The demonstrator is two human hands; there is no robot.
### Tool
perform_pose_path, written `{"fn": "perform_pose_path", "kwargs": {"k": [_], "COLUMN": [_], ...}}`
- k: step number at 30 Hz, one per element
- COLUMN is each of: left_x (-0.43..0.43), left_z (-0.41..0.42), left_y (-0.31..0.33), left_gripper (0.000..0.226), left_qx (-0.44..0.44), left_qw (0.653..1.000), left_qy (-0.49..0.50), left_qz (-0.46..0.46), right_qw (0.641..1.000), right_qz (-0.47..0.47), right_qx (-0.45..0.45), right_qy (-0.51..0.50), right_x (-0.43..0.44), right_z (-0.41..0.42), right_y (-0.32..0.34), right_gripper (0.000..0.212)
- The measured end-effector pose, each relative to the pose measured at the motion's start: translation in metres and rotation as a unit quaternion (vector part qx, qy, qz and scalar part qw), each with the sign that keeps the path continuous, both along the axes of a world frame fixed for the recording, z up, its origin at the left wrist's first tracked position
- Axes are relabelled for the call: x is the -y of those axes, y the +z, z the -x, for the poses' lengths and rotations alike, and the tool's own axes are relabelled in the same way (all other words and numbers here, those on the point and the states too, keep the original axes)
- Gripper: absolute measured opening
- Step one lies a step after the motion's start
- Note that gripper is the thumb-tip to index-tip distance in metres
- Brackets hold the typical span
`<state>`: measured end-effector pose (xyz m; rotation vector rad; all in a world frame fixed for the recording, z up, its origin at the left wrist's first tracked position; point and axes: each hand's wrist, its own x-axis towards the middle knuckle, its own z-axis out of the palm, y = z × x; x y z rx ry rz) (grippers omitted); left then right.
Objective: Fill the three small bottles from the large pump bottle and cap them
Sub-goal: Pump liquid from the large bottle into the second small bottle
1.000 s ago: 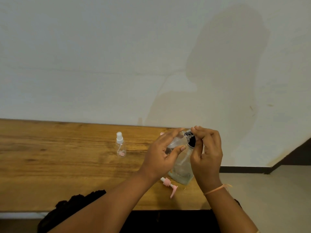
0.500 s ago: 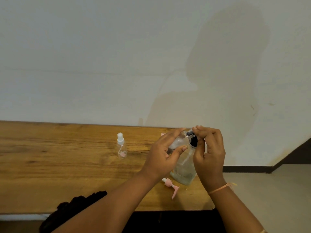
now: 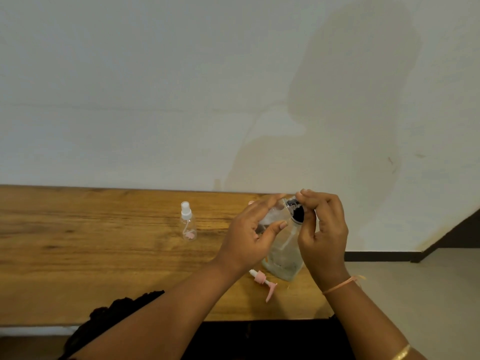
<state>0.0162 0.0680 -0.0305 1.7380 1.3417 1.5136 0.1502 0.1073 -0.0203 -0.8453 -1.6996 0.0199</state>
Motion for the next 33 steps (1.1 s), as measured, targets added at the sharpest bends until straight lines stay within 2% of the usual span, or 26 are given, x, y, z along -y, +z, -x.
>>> {"fn": "perform_pose_path", "kwargs": {"k": [10,18,28,33], "left_x": [0.000,0.000,0.001,-0.002], "left_z": [0.001,-0.002,0.001,0.000], "left_y": [0.005,-0.001,0.006,0.002], "left_gripper": [0.048,0.049,0.049,0.047], "left_qx": [0.027,-0.003,-0.001,-0.016], "left_qw": [1.000,1.000,1.000,1.000], "left_qy": [0.003,0.006,0.004,0.000], "left_qz": [-0.013,-0.005,-0.018,-0.007], "right_qw": [1.000,1.000,0.999,1.000], "right_qz": [0.007,0.003,0.007,0.016], "right_qx": [-0.022,-0.003,-0.042,-0.021], "right_qy": [-0.008,-0.005,-0.010,-0.010], "right_x": [0.009,0.001,0.011,0.003], "right_z": [0.006,0.002,0.010,0.005], "right_y": [0.013,0.001,0.013,0.005], "right_gripper": [0.028,0.028,0.029,0.031]}}
